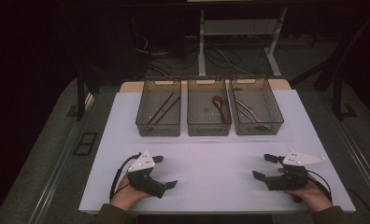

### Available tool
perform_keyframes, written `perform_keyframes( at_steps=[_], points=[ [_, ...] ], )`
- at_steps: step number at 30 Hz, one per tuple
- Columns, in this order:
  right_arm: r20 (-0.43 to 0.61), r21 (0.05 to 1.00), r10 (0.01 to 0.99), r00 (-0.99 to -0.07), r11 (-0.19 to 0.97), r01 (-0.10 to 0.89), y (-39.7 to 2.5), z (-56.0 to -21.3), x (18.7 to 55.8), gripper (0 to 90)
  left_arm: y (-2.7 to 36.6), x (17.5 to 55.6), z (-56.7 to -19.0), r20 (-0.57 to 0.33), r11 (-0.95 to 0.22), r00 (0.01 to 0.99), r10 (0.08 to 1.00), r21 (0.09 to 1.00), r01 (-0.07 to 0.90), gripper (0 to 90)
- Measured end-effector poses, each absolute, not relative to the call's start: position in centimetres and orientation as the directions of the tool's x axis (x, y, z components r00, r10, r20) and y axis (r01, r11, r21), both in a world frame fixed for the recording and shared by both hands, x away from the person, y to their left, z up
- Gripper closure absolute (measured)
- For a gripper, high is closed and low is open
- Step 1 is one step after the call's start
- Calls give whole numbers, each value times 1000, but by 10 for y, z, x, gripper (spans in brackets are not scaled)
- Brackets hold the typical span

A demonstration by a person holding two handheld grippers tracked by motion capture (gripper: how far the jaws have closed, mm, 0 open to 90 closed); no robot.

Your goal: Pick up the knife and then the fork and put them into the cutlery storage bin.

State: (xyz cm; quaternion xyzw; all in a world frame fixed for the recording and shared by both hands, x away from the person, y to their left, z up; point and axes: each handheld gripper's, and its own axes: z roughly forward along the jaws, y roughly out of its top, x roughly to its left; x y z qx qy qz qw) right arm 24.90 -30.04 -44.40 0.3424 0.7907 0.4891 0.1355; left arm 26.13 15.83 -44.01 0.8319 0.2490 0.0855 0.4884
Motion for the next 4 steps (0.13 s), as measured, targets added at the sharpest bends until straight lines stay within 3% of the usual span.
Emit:
perform_keyframes(
  at_steps=[4],
  points=[
    [113,864,673,-731,296,407,-300,-444,249,173,158,261,-441,-100,-400,861,499,855,331,0]
  ],
)
